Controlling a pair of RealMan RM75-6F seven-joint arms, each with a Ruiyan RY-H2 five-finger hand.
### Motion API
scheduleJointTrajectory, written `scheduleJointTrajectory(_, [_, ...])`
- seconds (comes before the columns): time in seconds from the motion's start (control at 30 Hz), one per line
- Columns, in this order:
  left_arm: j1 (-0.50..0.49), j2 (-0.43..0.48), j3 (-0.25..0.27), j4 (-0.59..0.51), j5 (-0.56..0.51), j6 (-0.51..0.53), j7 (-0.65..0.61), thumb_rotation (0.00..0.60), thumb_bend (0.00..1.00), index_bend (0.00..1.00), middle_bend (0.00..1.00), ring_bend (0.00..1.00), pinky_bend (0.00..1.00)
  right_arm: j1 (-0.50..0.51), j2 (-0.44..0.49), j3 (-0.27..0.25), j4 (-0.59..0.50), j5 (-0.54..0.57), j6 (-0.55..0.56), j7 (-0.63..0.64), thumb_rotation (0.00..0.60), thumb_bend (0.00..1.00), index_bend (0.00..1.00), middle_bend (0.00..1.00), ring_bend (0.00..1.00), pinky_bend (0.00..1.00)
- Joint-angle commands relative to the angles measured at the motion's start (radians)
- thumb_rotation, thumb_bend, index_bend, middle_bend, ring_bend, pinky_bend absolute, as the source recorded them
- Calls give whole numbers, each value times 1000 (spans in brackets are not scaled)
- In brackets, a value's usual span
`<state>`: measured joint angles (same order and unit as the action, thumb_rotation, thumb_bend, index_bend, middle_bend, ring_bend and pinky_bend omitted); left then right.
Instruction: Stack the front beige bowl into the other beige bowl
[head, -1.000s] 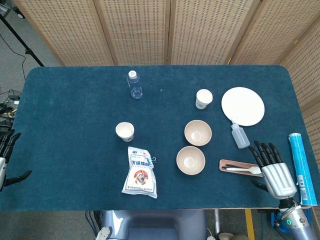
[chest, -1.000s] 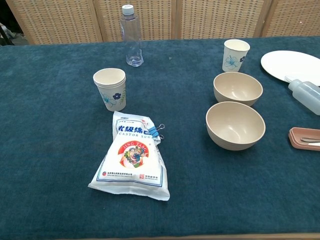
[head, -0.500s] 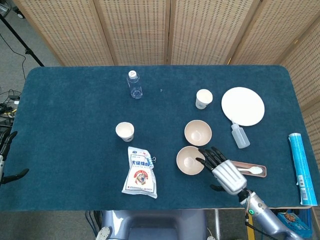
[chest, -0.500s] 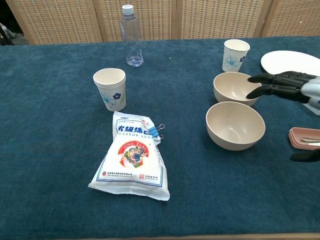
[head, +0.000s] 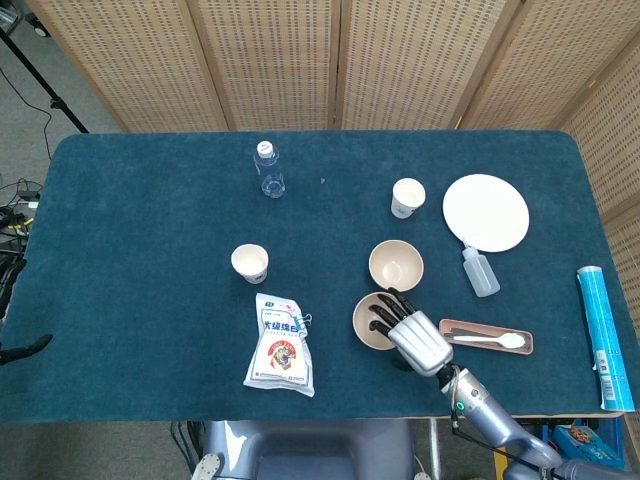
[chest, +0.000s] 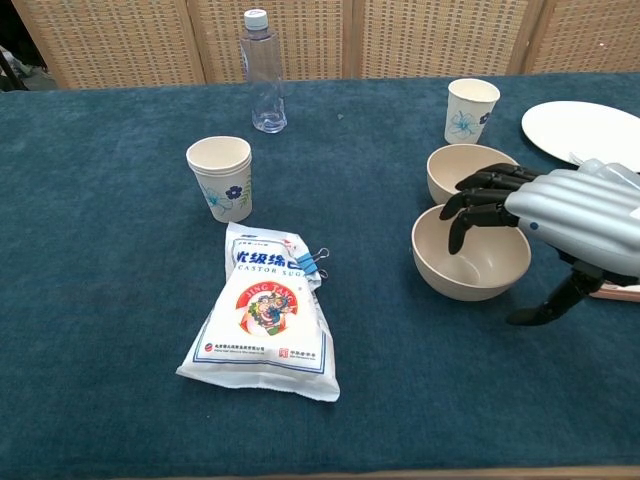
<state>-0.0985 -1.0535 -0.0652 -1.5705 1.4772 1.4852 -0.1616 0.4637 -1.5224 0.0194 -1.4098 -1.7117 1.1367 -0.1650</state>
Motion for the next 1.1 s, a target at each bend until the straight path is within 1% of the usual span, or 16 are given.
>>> scheduleJointTrajectory(0.03, [0, 1, -1, -1, 1, 1, -2, 600, 0, 0, 0, 0, 0, -2, -24, -4, 38, 9, 13, 8, 600, 0, 364, 237, 125, 0])
scheduleJointTrajectory(0.13, [1, 1, 0, 2, 1, 2, -4, 600, 0, 0, 0, 0, 0, -2, -39, -10, 67, 2, 33, 25, 600, 45, 407, 275, 163, 0])
scheduleJointTrajectory(0.2, [2, 0, 0, 4, 1, 2, -5, 600, 0, 0, 0, 0, 0, -3, -47, -16, 83, -3, 43, 34, 600, 111, 438, 300, 189, 3])
scheduleJointTrajectory(0.37, [2, 2, -1, 5, 0, 1, -8, 600, 0, 0, 0, 0, 0, -1, -68, -26, 118, -7, 55, 54, 600, 203, 500, 366, 259, 36])
scheduleJointTrajectory(0.43, [2, 2, -1, 5, -1, 1, -10, 600, 0, 0, 0, 0, 0, 0, -79, -30, 133, -8, 59, 64, 600, 254, 530, 393, 284, 63])
scheduleJointTrajectory(0.5, [3, 2, -1, 8, -3, 1, -13, 600, 0, 0, 0, 0, 0, 1, -91, -33, 149, -9, 63, 71, 600, 328, 559, 418, 305, 134])
scheduleJointTrajectory(0.57, [4, 2, -2, 11, -3, 2, -16, 600, 0, 0, 0, 0, 0, 3, -100, -35, 163, -11, 69, 78, 600, 364, 576, 433, 317, 172])
scheduleJointTrajectory(0.63, [4, 1, -2, 14, -4, 1, -18, 600, 0, 0, 0, 0, 0, 3, -107, -36, 175, -15, 78, 81, 600, 419, 600, 455, 340, 196])
scheduleJointTrajectory(0.7, [5, 1, -2, 16, -5, 1, -21, 600, 0, 0, 0, 0, 0, 3, -113, -37, 185, -16, 85, 83, 600, 504, 625, 479, 359, 215])
scheduleJointTrajectory(0.77, [5, 2, -3, 17, -5, 2, -22, 600, 0, 0, 0, 0, 0, 3, -116, -39, 190, -17, 88, 85, 600, 556, 636, 491, 364, 220])
scheduleJointTrajectory(0.83, [6, 3, -3, 17, -6, 3, -24, 600, 0, 0, 0, 0, 0, 2, -119, -41, 196, -17, 93, 87, 600, 575, 646, 501, 372, 226])
scheduleJointTrajectory(1.1, [8, 3, -3, 23, -7, 4, -30, 600, 0, 0, 0, 0, 0, -2, -119, -53, 199, -37, 129, 90, 600, 594, 662, 515, 385, 231])
